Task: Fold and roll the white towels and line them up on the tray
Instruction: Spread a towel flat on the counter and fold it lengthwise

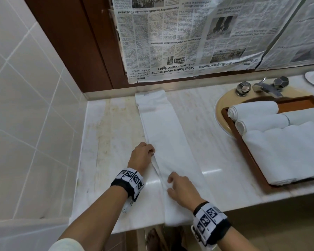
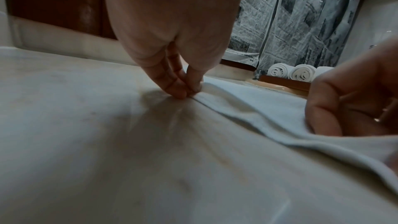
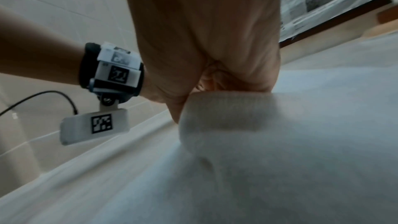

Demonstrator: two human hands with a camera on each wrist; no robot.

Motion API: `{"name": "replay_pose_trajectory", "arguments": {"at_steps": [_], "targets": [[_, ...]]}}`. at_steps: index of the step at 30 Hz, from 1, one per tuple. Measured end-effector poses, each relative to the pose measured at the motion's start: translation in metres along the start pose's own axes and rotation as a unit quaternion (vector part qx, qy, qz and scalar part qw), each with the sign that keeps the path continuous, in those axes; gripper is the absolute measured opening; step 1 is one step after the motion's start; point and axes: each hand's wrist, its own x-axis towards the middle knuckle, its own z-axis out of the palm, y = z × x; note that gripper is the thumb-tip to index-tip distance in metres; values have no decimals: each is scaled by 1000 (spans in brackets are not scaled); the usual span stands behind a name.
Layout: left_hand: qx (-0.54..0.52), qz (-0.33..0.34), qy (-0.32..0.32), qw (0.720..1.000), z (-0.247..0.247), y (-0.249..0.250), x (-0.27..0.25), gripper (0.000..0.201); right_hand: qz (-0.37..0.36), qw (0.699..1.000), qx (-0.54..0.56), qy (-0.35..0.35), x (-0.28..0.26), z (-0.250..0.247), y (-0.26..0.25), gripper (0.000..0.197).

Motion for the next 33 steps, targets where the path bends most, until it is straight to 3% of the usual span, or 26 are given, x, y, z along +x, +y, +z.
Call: {"name": "replay_pose_trajectory", "arguments": {"at_steps": [5,13,21,25,33], "targets": [[-6,14,4,1000,14,16,5,16,-10,999,-9,34,-8,-26,25,11],[-1,13,17,1000,14,18,-3,15,-70,994,-28,85,-30,-15,7,13],[-2,10,24,1000,12,21,-11,19,-67,991,-114,9,-25,24,-15,7],[9,13,11,1000,9,22,-11,20,-65,984,-164,-2,-25,38,-16,21],[25,22,31,999,4,3,-23,16,-73,989,-126,-23,-47,29,-16,28]]}}
